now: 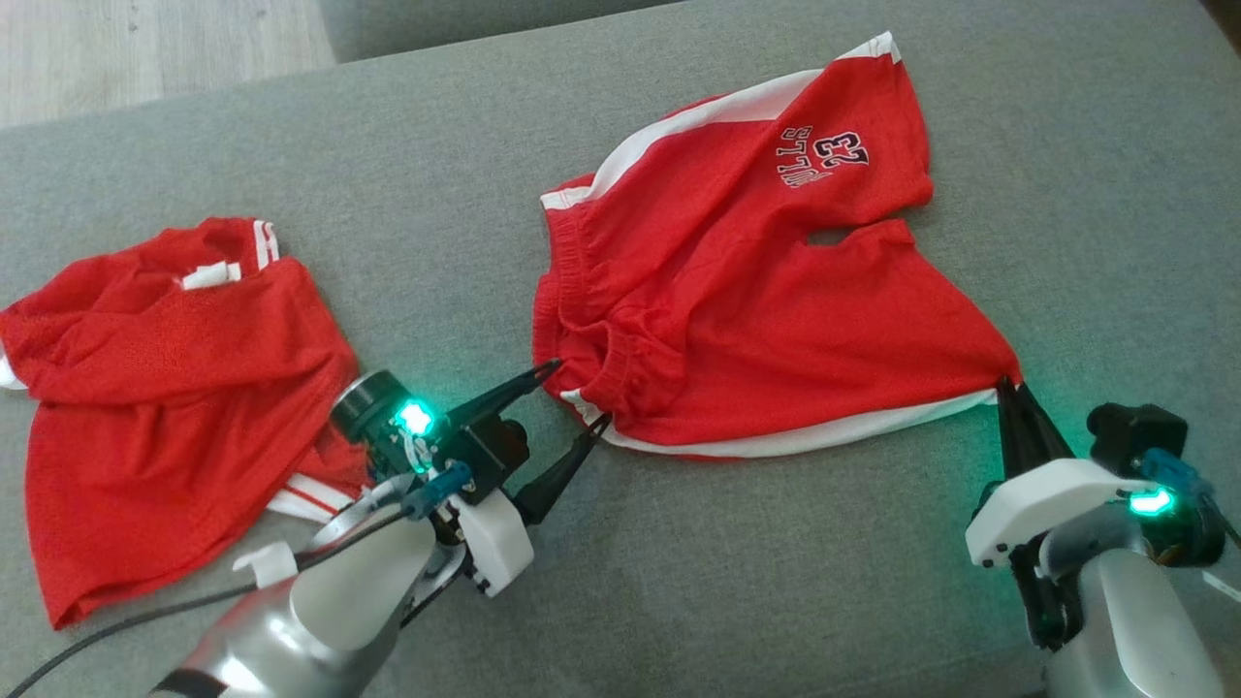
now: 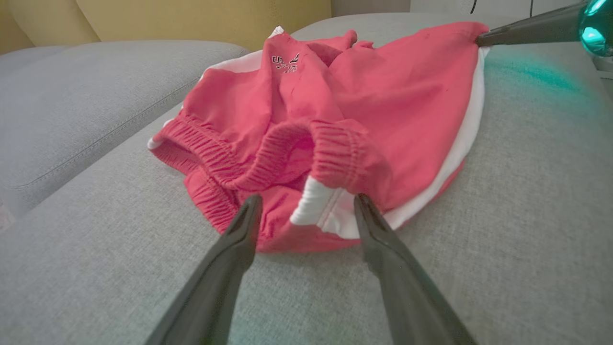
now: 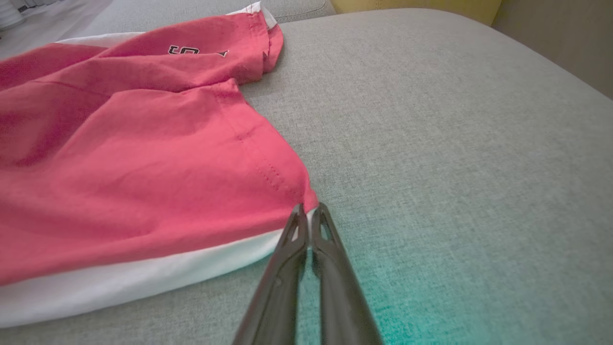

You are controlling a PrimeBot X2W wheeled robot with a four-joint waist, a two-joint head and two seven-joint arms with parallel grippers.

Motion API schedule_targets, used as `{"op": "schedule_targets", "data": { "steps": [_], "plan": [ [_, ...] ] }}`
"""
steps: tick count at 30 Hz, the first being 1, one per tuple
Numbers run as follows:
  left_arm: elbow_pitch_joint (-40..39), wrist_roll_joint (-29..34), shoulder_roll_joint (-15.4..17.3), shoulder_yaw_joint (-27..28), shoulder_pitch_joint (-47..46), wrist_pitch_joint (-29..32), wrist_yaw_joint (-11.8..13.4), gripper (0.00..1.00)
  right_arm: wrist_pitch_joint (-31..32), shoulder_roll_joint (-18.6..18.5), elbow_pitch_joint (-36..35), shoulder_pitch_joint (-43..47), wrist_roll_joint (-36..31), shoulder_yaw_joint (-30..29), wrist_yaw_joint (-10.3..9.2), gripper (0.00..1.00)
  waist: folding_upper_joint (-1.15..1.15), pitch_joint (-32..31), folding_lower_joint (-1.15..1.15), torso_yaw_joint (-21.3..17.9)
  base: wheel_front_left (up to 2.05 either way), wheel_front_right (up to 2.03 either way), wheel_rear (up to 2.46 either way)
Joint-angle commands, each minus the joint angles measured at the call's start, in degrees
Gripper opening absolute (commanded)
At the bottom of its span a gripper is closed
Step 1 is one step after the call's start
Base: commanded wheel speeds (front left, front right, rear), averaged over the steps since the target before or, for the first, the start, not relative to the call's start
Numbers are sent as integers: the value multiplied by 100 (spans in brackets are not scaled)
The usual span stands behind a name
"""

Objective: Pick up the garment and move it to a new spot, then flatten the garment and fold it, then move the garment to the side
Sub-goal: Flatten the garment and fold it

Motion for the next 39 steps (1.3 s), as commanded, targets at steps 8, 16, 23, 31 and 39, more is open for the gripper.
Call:
{"op": "schedule_targets", "data": {
  "steps": [8,16,23,31,39],
  "plan": [
    [20,-322,197,-176,-350,-110,9,0,-126,-26,-59,-198,7,101,-4,0,0,-46,0,7,0,0,0],
    [-166,-584,274,11,-272,-160,58,0,-257,-26,-293,-231,-12,226,-4,0,0,-313,0,50,0,0,0],
    [-783,-899,463,482,-251,-173,203,0,-80,-205,-800,-440,220,458,-4,0,0,-777,0,70,0,0,0],
    [-1296,-1255,673,928,-808,230,255,0,422,-779,-1430,-1340,615,854,-4,0,0,-1237,0,52,0,0,0],
    [-1554,-1408,778,1350,-1350,400,542,0,529,-1105,-1634,-2116,772,1069,-4,0,0,-1470,0,18,0,0,0]
  ]
}}
